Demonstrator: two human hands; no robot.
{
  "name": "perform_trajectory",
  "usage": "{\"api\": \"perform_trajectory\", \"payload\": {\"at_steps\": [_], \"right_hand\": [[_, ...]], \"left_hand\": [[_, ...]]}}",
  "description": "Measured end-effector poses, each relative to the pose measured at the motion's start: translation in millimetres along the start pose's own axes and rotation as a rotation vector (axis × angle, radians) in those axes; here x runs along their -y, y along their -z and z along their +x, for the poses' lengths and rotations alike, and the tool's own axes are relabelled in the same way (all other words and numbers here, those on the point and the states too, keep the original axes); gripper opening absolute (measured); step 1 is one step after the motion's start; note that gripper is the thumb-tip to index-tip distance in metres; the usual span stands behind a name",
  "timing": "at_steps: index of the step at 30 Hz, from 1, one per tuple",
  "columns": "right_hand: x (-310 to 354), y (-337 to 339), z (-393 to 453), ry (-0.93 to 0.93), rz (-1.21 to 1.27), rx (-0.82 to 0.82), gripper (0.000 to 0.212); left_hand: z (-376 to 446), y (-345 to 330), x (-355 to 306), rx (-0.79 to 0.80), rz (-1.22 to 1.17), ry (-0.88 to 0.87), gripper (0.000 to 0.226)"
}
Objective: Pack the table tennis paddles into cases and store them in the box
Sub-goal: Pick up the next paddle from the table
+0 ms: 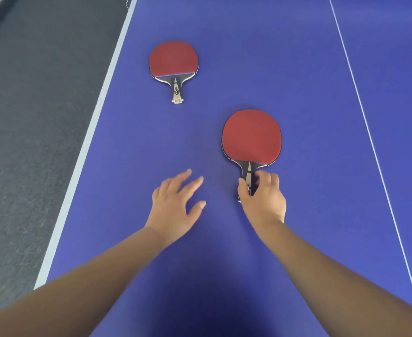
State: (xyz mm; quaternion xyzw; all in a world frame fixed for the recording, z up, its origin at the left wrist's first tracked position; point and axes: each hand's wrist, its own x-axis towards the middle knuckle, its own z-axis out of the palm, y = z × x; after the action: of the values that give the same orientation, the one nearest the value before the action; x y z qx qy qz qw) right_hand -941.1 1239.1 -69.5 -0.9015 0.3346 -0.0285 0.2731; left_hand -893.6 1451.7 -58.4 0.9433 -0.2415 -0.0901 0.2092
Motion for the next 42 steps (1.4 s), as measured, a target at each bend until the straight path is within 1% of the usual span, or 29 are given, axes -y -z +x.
{"api": "perform_trajectory", "payload": {"at_steps": [2,4,6,10,13,16,19,23,25,26,27,28,29,31,32,33,35,37,40,42], "right_hand": [[-1,-4,-3,0.021,0.028,-0.033,0.048],[0,-8,-5,0.032,0.026,-0.06,0.057],[0,-11,-5,0.036,0.015,-0.078,0.061],[-1,-15,-4,0.024,0.027,-0.111,0.059],[-2,-18,-3,0.026,0.034,-0.137,0.058],[-2,-19,-2,0.026,0.033,-0.145,0.058],[-2,-19,-2,0.031,0.027,-0.149,0.058],[-2,-20,-2,0.03,0.033,-0.149,0.057],[-2,-20,-2,0.036,0.028,-0.157,0.058],[-2,-21,-2,0.034,0.028,-0.158,0.058],[-2,-21,-2,0.034,0.028,-0.158,0.058],[-2,-21,-1,0.035,0.028,-0.159,0.058],[-3,-21,-1,0.034,0.026,-0.157,0.058],[-3,-20,-1,0.031,0.022,-0.145,0.057],[-3,-20,-1,0.028,0.024,-0.138,0.057],[-2,-19,-2,0.024,0.027,-0.133,0.057],[-2,-17,-2,0.018,0.029,-0.123,0.056],[-1,-16,-2,0.021,0.031,-0.116,0.056],[0,-15,-2,0.019,0.043,-0.099,0.058],[2,-12,-3,0.015,0.042,-0.073,0.059]], "left_hand": [[34,11,3,-0.038,-0.074,0.156,0.054],[69,22,6,-0.061,-0.138,0.269,0.057],[101,28,12,-0.059,-0.164,0.312,0.06],[160,31,21,-0.084,-0.177,0.327,0.067],[199,29,22,-0.156,-0.242,0.429,0.066],[235,27,26,-0.223,-0.223,0.533,0.065],[262,29,28,-0.25,-0.231,0.616,0.066],[286,36,31,-0.232,-0.258,0.696,0.056],[293,40,34,-0.235,-0.269,0.727,0.037],[295,43,36,-0.227,-0.28,0.739,0.025],[296,47,36,-0.208,-0.3,0.747,0.02],[297,50,36,-0.184,-0.345,0.746,0.019],[297,52,34,-0.171,-0.451,0.733,0.017],[292,56,28,-0.168,-0.788,0.719,0.022],[284,57,22,-0.165,-0.948,0.721,0.019],[274,59,16,-0.162,-1.065,0.725,0.016],[250,55,5,-0.148,-1.218,0.73,0.015],[218,49,-6,-0.1,-1.29,0.724,0.016],[162,36,-25,-0.041,-1.289,0.706,0.018],[123,28,-37,-0.033,-1.278,0.713,0.018]]}}
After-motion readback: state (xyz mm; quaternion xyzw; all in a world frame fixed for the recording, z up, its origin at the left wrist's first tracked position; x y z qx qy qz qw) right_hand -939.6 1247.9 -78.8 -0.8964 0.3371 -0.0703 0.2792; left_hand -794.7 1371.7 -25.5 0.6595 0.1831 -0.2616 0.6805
